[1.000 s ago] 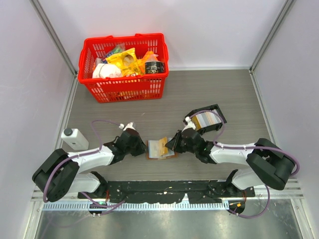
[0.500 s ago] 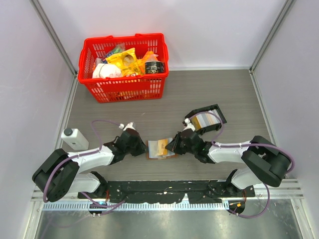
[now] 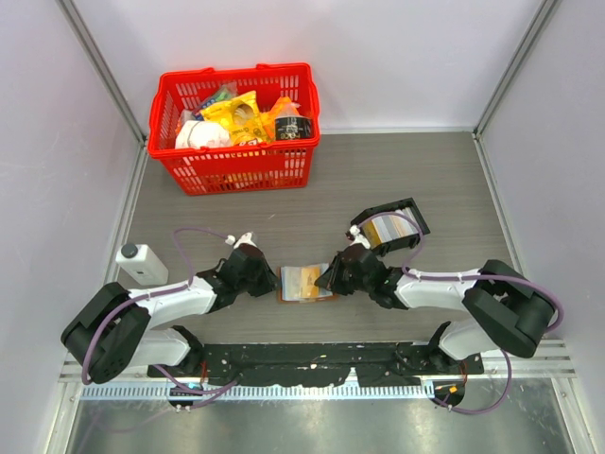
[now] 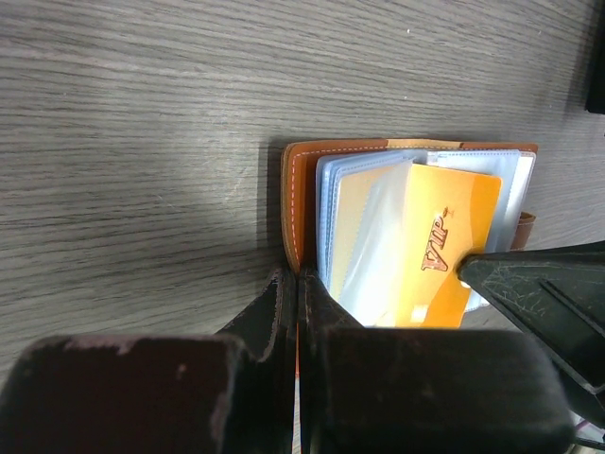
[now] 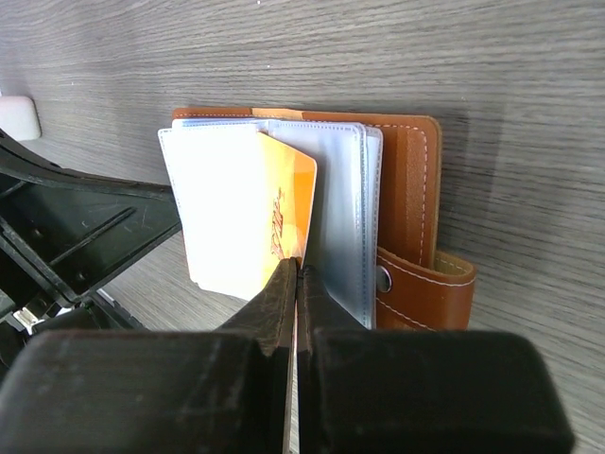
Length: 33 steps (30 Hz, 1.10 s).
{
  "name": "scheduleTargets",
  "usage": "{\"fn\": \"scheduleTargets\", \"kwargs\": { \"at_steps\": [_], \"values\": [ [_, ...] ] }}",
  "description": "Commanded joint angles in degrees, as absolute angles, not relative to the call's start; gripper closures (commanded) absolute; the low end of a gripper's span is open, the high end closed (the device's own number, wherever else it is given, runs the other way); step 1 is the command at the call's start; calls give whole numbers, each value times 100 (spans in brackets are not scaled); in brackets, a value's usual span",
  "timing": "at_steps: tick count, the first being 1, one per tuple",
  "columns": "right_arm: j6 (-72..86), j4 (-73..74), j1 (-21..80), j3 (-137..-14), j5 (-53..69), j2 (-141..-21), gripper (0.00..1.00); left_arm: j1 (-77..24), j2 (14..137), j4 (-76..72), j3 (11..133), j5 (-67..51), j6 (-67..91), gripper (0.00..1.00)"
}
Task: Put the credit cards into the card holder
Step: Insert the credit card into the card holder.
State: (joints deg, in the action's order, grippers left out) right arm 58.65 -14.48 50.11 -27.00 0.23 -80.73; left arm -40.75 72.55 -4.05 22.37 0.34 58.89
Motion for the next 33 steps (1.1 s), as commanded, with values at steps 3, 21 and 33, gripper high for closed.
{"fn": "scheduleTargets", "kwargs": {
  "at_steps": [3, 21, 33],
  "values": [
    [5686, -1273, 5036, -2900, 526, -8490, 99, -4087, 7506, 299, 2118, 272, 5757, 100],
    [5335, -1136, 5028, -3244, 388, -8475, 79, -4087, 7533, 325, 2153, 237, 5704, 100],
    [5353, -1485, 5018, -3427, 650, -8840, 68, -4096, 7471, 264, 2074, 211, 5722, 100]
  ]
}}
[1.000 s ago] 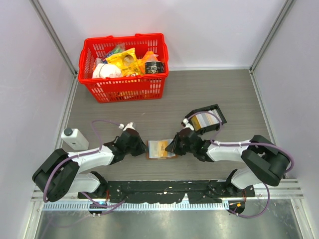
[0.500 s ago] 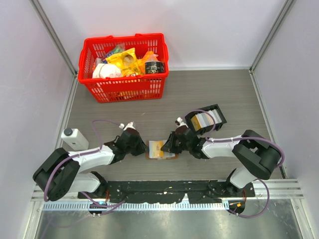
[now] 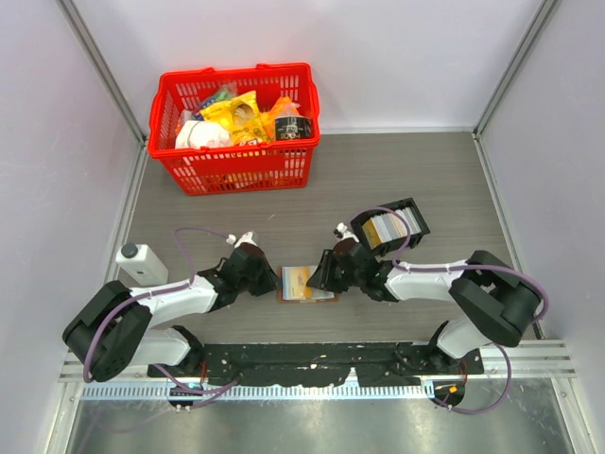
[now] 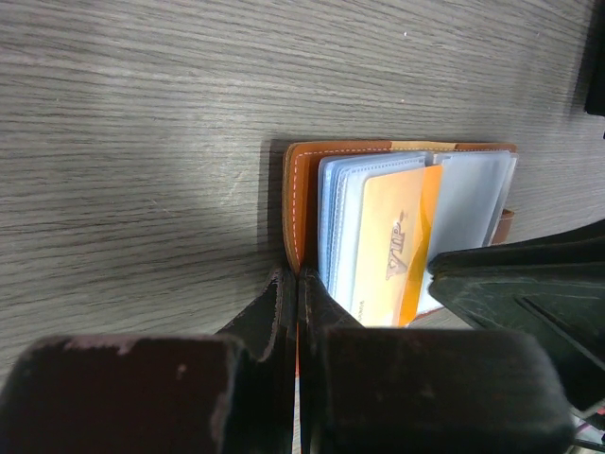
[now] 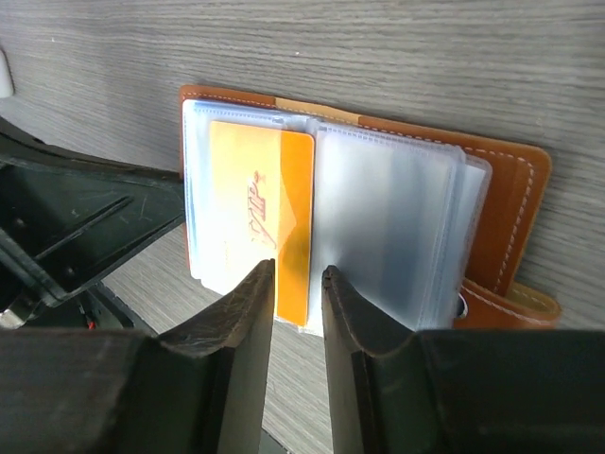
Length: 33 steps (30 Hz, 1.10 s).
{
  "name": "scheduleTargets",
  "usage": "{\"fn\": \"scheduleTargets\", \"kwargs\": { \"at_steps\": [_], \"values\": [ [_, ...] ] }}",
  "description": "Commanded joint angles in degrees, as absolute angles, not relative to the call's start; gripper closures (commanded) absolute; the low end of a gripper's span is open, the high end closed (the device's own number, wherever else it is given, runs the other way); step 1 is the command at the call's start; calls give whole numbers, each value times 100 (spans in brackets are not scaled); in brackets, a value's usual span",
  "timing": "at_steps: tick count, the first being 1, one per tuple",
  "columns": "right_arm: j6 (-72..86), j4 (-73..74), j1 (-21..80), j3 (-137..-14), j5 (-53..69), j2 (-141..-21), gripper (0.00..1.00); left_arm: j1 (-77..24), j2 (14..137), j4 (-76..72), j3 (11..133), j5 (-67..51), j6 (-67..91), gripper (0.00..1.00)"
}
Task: Put the credit cards into the card holder
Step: Insert the credit card into the card holder.
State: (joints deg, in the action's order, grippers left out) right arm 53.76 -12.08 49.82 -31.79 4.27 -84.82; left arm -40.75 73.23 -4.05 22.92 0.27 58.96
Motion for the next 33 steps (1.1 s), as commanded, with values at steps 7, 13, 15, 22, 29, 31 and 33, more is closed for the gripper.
{"fn": "scheduleTargets", "kwargs": {
  "at_steps": [7, 13, 15, 22, 29, 31, 33],
  "values": [
    [5256, -1652, 5045, -3656, 835, -9105, 68, -4087, 7462, 246, 2074, 176, 5722, 100],
    [5045, -1530, 5141, -3893, 1063, -9202, 72, -4087, 7523, 211, 2109, 158, 5704, 100],
    [5001, -1485, 5133, -3920, 1037, -9150, 72, -4087, 7558, 220, 2136, 158, 5695, 100],
    [4211, -160, 5080, -4288, 18, -8149, 66, -4087, 7550, 220, 2136, 158, 5704, 100],
    [3174, 1335, 4676, -4676, -1352, -7129, 49, -4087, 7401, 352, 2188, 167, 5669, 100],
    [2954, 1581, 4265, -4755, -1458, -6935, 46, -4096, 7330, 395, 2188, 167, 5678, 100],
    [2787, 1792, 3896, -4834, -1442, -6821, 46, -4096, 7269, 404, 2188, 184, 5678, 100]
  ]
}}
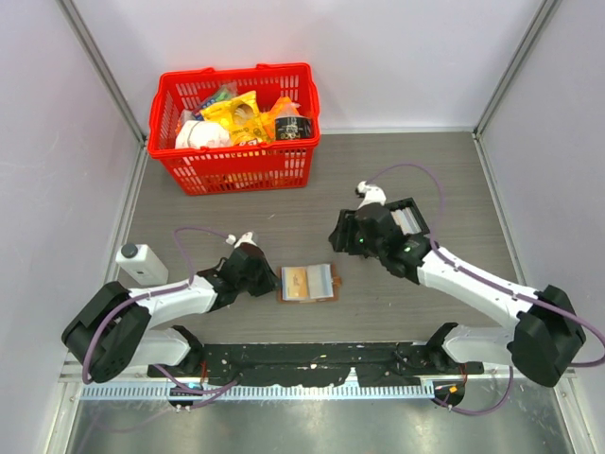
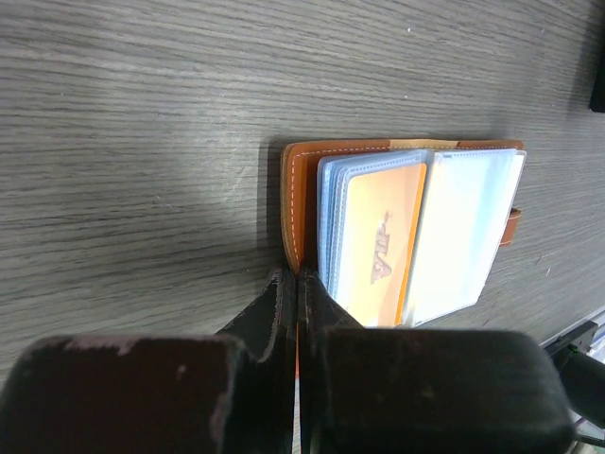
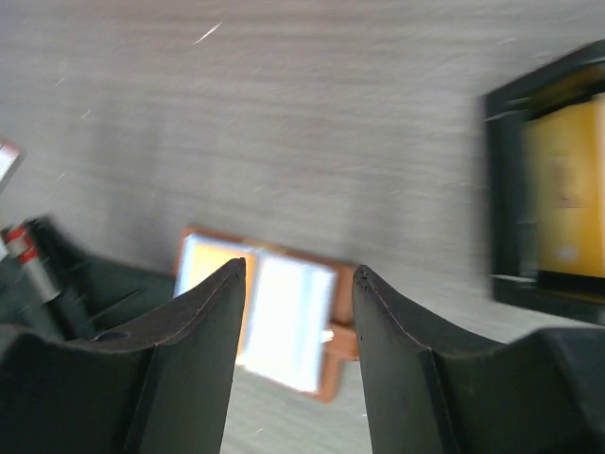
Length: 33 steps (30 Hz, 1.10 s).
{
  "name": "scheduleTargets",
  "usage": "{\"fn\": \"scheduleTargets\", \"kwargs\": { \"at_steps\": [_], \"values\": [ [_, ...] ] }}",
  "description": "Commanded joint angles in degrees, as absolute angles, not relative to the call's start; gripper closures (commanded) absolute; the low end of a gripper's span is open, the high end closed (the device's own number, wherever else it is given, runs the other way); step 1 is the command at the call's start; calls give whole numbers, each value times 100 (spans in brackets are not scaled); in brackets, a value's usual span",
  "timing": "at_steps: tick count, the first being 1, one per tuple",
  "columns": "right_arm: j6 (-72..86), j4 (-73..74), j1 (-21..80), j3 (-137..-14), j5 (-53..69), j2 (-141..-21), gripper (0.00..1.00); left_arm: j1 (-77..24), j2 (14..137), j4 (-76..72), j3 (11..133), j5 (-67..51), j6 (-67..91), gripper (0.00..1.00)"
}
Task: Put the credit cards into the card holder
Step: Insert the credit card into the card holder, then pick up the credit card from the storage box.
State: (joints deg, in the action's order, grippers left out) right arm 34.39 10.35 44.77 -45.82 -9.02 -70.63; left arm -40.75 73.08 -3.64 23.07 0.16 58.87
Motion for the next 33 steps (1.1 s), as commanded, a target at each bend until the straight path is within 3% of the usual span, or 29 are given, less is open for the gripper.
{"fn": "scheduleTargets", "kwargs": {
  "at_steps": [1, 11, 33],
  "values": [
    [2673, 1941, 3780, -4877, -1450, -6786, 46, -4087, 7242, 430, 2197, 185, 5660, 100],
    [1855, 2539, 2804, -5519, -1634, -7320, 46, -4087, 6952, 554, 2162, 184, 5660, 100],
    [1494, 2909, 2962, -5985, -2715, -9289, 46, -4087, 7040, 440, 2074, 141, 5651, 100]
  ]
}}
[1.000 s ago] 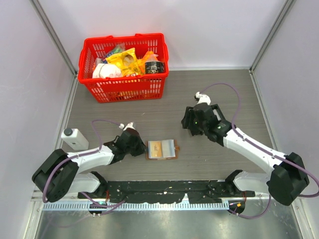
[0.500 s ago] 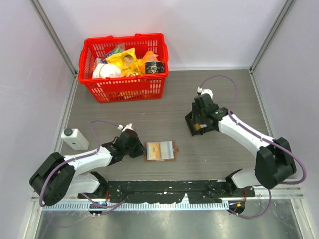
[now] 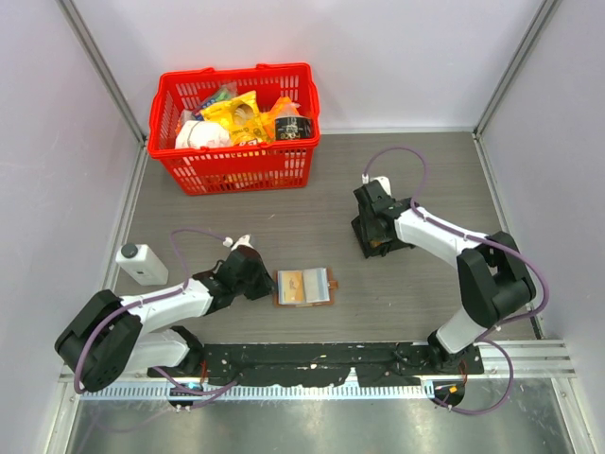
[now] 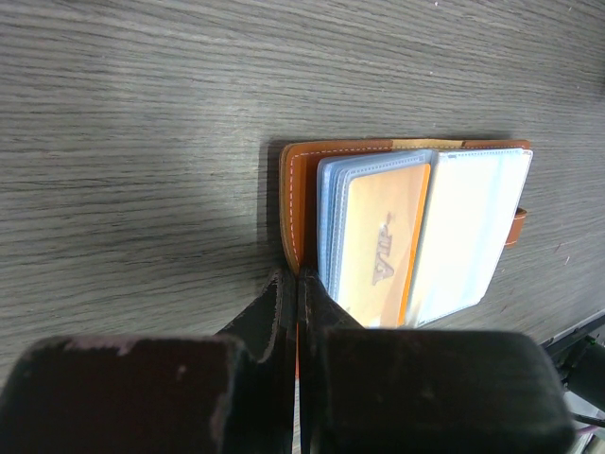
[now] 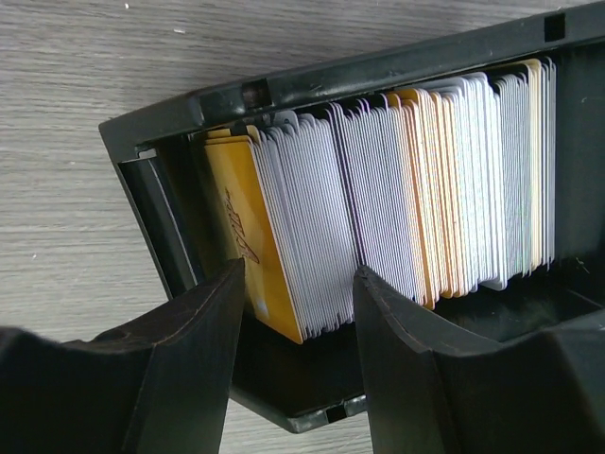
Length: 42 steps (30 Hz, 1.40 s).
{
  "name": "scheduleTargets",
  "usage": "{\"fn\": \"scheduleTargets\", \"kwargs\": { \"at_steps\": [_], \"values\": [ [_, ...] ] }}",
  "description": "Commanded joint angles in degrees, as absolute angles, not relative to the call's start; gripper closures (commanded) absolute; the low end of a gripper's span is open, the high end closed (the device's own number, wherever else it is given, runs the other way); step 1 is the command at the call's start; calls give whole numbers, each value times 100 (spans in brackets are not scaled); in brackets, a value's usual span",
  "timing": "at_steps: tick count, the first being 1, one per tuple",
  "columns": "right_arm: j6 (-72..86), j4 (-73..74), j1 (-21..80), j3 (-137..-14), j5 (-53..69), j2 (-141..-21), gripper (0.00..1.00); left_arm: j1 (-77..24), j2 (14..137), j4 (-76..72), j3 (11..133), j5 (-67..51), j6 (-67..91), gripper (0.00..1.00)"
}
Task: Put the credit cards into the card holder
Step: Pick up the credit card from the storage box.
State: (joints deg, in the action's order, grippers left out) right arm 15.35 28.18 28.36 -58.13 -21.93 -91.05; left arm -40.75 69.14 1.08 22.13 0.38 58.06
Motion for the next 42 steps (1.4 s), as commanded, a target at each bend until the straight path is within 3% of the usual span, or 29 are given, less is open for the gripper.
{"fn": "scheduleTargets", "kwargs": {
  "at_steps": [1, 6, 12, 23, 30, 42],
  "values": [
    [1503, 2918, 3023, -5985, -2829, -9316, 46, -4087, 7066, 413, 2066, 115, 5651, 100],
    [1634, 3067, 3225, -6047, -3558, -9588, 46, -4087, 7180, 343, 2057, 53, 5643, 100],
    [1679, 3041, 3349, -6038, -3885, -9413, 66, -4096, 7137, 334, 2004, 44, 5634, 100],
    [1556, 2918, 3410, -5959, -3762, -8965, 77, -4087, 7242, 308, 2065, 35, 5625, 100],
    [1494, 2795, 3463, -5854, -3384, -8842, 94, -4087, 7321, 264, 2092, 26, 5634, 100],
    [1503, 2751, 3454, -5862, -2866, -9131, 96, -4096, 7383, 237, 2101, 26, 5625, 100]
  ]
}}
